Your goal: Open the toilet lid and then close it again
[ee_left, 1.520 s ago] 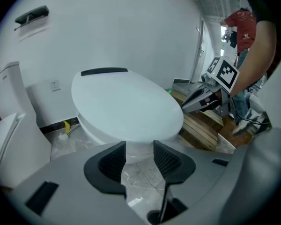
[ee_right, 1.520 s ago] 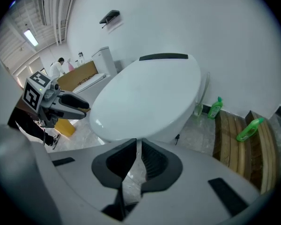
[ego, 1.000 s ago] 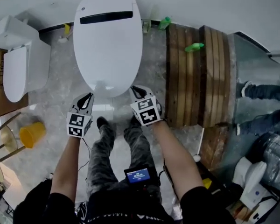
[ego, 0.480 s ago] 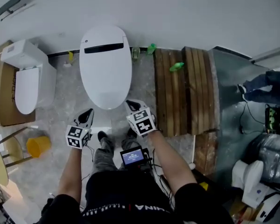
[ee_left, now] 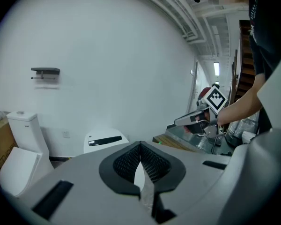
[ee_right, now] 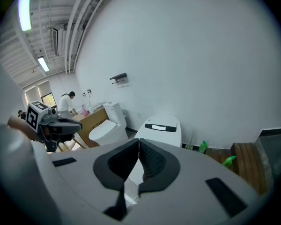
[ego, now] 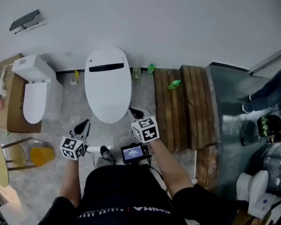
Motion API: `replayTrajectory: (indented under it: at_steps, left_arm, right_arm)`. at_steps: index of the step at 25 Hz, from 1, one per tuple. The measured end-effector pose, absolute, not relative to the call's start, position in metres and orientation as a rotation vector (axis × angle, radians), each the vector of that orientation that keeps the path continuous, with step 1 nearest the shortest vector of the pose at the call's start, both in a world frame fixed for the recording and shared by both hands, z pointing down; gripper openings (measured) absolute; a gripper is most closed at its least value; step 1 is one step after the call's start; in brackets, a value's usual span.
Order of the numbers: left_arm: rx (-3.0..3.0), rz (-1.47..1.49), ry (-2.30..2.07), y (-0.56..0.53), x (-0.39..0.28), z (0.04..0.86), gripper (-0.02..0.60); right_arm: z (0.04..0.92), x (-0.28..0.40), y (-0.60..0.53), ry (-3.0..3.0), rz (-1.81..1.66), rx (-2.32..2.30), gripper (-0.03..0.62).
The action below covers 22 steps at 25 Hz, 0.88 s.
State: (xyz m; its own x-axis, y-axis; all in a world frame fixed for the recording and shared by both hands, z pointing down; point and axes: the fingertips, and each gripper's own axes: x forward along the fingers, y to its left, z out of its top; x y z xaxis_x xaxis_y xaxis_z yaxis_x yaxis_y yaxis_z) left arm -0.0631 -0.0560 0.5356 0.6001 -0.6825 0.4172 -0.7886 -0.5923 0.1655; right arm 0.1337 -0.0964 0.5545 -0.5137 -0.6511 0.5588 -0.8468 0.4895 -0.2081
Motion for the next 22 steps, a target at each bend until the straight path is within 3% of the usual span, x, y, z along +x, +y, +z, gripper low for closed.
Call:
replayTrajectory:
  at_steps: [7, 22]
  left_arm:
    - [2.381, 0.351, -1.306, -0.033, -0.057, 0.522, 0.009]
    - [2.525, 0.331, -1.215, 0.076, -0.095, 0.490, 0.009]
  right_arm:
    - [0.564, 0.141, -0.086, -2.407, 0.750, 1.152, 0.014]
    - [0.527, 0.113, 0.010, -2.364, 0.607, 1.242, 0.014]
